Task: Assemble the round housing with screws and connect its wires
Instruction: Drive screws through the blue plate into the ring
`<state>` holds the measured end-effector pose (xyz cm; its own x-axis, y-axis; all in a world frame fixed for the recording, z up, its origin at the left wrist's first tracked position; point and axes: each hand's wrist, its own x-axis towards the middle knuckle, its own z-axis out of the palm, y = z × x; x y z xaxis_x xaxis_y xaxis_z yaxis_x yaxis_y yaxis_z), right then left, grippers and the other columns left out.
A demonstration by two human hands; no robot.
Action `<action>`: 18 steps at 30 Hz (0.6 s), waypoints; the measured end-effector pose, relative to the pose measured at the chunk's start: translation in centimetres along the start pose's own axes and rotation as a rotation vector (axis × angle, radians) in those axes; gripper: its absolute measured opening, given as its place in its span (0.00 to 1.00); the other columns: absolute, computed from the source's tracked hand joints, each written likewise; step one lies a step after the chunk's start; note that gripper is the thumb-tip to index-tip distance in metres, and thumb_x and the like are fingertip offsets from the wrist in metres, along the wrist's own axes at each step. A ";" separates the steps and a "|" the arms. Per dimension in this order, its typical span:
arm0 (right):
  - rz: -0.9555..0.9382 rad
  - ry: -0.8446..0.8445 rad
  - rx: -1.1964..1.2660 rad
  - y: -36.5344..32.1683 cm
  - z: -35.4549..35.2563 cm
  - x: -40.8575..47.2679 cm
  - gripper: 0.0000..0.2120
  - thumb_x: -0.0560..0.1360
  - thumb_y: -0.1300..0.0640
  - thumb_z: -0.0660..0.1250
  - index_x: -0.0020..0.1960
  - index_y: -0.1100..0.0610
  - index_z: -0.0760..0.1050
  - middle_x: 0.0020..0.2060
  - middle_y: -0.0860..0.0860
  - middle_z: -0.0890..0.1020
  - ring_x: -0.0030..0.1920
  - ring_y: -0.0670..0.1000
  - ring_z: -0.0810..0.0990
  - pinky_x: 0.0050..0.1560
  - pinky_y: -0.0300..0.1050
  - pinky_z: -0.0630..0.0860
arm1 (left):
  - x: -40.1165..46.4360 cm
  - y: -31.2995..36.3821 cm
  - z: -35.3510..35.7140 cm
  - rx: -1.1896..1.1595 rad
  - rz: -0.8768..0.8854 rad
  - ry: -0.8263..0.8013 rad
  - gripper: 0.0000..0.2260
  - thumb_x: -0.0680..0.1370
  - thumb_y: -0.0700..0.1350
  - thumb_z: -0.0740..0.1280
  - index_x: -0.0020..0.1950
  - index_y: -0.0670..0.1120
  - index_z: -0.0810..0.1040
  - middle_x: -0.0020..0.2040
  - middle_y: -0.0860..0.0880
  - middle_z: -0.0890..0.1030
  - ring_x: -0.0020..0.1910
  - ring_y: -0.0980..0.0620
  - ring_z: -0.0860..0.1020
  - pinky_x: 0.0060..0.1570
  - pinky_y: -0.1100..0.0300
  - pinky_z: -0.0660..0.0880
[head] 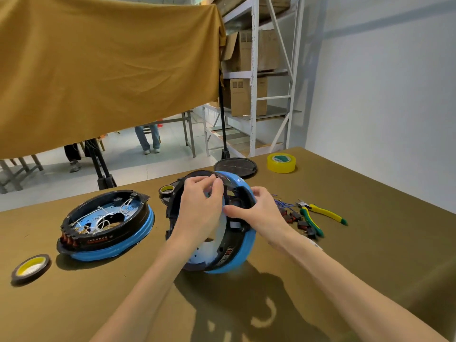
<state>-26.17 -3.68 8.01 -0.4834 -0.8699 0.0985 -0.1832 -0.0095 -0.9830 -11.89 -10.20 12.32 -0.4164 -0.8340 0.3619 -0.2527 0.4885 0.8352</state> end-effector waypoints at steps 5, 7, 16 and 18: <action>-0.396 0.010 -0.227 0.5 2.5 -0.9 0.38 0.64 0.49 0.82 0.63 0.46 0.61 0.51 0.35 0.79 0.54 0.40 0.83 0.51 0.37 0.81 | -0.6 1.6 -4.2 -0.462 -0.316 -0.032 0.06 0.82 0.43 0.66 0.50 0.41 0.80 0.48 0.44 0.83 0.52 0.48 0.80 0.53 0.58 0.76; -0.490 0.006 -0.421 1.1 2.5 -1.4 0.40 0.66 0.47 0.81 0.66 0.43 0.57 0.52 0.38 0.80 0.53 0.44 0.83 0.51 0.41 0.82 | -1.2 0.6 -6.2 -0.738 -0.515 -0.056 0.11 0.78 0.44 0.70 0.58 0.40 0.81 0.47 0.42 0.87 0.58 0.43 0.82 0.60 0.51 0.77; -0.843 -0.140 -0.982 5.1 3.6 -2.7 0.36 0.70 0.55 0.80 0.69 0.56 0.62 0.62 0.57 0.79 0.56 0.59 0.81 0.58 0.55 0.79 | -4.1 -7.1 -6.3 -0.926 -0.860 -0.273 0.38 0.68 0.56 0.81 0.70 0.41 0.69 0.61 0.33 0.82 0.65 0.38 0.79 0.73 0.45 0.70; -0.921 -0.132 -1.052 5.7 4.2 -3.1 0.37 0.69 0.57 0.81 0.68 0.57 0.62 0.64 0.58 0.79 0.59 0.59 0.81 0.60 0.54 0.80 | -4.7 -8.1 -4.9 -0.829 -0.852 -0.195 0.37 0.63 0.53 0.84 0.65 0.42 0.71 0.62 0.34 0.81 0.64 0.39 0.78 0.73 0.46 0.71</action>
<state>-22.08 -3.07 1.48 0.2315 -0.7938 0.5624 -0.9610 -0.2764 0.0054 -3.64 -11.53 5.89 -0.5319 -0.7212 -0.4439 0.0972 -0.5727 0.8140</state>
